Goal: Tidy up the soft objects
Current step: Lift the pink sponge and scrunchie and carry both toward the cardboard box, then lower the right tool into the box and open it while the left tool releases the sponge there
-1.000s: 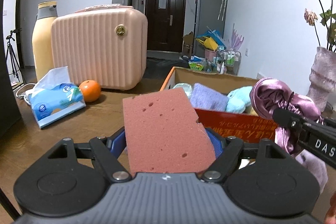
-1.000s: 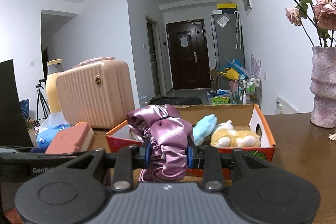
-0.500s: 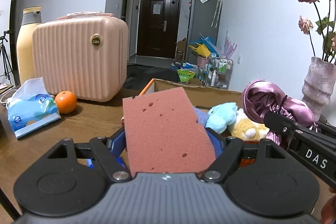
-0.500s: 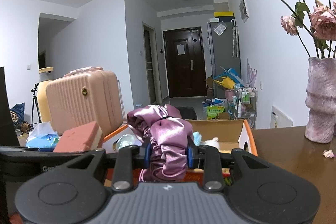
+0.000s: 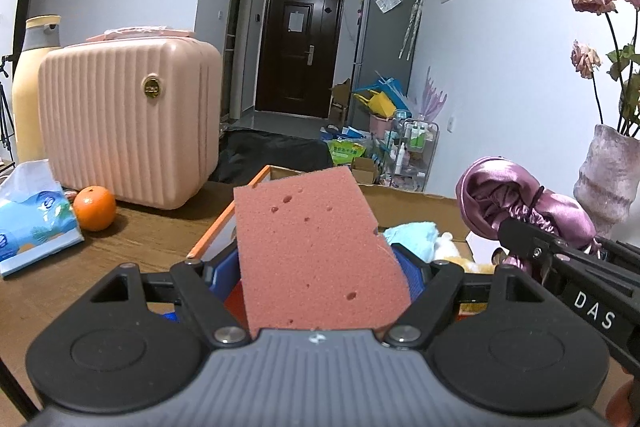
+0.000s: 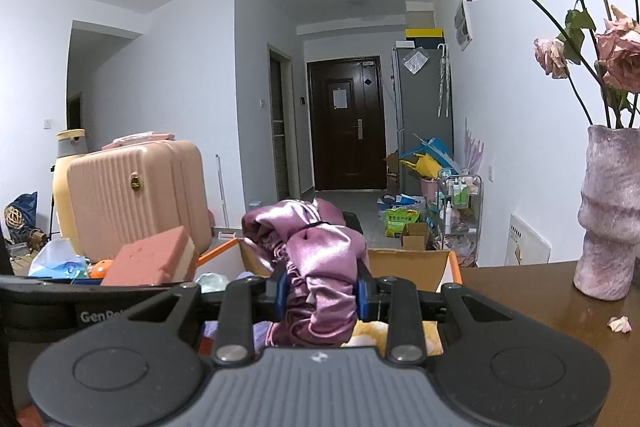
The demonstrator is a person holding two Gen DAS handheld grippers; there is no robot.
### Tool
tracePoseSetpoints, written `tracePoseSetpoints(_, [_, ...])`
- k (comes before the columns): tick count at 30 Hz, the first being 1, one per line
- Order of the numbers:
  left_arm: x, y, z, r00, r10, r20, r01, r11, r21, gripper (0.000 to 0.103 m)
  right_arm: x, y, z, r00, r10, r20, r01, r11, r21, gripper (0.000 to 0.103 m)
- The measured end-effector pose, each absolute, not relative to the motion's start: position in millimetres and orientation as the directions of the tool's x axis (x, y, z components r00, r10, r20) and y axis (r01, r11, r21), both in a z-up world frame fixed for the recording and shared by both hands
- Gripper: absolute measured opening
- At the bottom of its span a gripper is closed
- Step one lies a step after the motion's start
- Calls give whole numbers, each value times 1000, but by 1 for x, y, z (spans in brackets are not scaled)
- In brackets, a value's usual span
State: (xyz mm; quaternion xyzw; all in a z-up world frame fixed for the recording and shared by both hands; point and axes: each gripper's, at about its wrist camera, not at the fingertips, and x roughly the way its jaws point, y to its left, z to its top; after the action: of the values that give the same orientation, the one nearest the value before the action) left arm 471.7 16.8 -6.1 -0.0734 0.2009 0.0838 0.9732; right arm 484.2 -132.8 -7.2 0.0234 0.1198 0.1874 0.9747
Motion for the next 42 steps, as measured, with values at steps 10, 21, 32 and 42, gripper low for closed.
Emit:
tracePoseSetpoints(10, [501, 8, -5, 911, 140, -388, -196, 975, -108, 79, 514, -139, -5, 908, 350, -230, -342, 937, 74, 30])
tracePoseSetpoints(21, [533, 3, -9, 909, 172, -380, -220, 972, -86, 79, 548, -138, -6, 907, 330, -261, -326, 944, 60, 30])
tracePoseSetpoints(32, [558, 5, -14, 904, 206, -374, -241, 969, -47, 79, 574, -129, -17, 900, 299, -317, -307, 951, 28, 30])
tracePoseSetpoints(42, [572, 12, -29, 890, 238, -388, -256, 967, 5, 79, 588, -134, -27, 899, 276, -340, -278, 960, 42, 30])
